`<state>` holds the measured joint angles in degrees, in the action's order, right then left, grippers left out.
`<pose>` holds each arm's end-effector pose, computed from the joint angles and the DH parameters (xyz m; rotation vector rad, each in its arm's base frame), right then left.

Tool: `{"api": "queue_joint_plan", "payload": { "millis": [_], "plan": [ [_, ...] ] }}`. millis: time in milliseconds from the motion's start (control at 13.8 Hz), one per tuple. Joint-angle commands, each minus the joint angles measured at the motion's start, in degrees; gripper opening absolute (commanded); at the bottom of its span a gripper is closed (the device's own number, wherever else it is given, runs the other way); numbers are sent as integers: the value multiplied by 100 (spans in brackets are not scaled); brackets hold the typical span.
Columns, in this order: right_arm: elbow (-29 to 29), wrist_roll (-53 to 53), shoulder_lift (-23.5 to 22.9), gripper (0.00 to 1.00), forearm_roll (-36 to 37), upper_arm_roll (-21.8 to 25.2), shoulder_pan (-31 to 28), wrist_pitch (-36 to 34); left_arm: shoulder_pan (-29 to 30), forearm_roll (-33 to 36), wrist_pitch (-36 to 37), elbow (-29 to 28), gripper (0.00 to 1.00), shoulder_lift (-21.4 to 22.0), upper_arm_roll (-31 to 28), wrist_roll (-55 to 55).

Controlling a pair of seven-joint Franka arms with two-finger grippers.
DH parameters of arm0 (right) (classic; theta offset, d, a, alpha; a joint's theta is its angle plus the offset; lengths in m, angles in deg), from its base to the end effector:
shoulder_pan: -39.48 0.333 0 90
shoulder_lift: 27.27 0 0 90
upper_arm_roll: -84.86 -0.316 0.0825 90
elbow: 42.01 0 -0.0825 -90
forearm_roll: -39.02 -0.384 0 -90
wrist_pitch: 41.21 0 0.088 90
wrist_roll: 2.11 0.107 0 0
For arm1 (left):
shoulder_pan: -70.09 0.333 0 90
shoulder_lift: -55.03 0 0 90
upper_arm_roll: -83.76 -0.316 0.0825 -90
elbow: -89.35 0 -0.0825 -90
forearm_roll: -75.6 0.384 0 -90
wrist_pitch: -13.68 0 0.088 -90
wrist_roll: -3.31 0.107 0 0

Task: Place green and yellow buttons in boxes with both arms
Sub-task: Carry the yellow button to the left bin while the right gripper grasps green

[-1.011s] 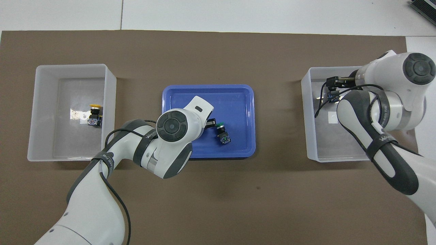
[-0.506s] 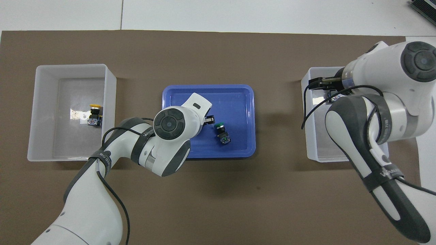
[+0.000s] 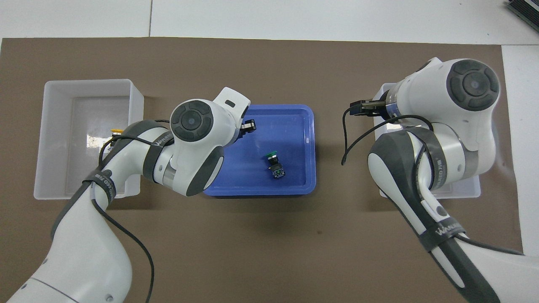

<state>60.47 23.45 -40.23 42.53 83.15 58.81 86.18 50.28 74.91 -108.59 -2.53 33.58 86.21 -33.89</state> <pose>0.6001 0.2274 0.4456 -3.0832 0.0744 -0.3247 0.6315 -0.2553 0.4288 3.0080 0.4094 0.1869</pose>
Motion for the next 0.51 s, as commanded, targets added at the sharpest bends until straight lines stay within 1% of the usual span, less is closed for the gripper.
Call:
{"api": "queue_joint_plan", "payload": {
  "millis": [0,72,217,361,433],
  "plan": [
    [89,124,-249,100,-87,13,281,505,616,42,816,565,0,1,28,640],
    [89,168,-372,100,-87,13,430,681,854,34,967,653,0,10,28,974],
    [193,238,-540,100,-87,13,589,980,1381,25,1021,654,0,53,28,1703],
    [229,413,-768,100,-79,13,782,1305,1856,-28,1038,567,0,97,28,2616],
    [229,492,-908,100,-61,22,914,1446,2050,-28,1004,427,0,158,28,2917]
  ]
}}
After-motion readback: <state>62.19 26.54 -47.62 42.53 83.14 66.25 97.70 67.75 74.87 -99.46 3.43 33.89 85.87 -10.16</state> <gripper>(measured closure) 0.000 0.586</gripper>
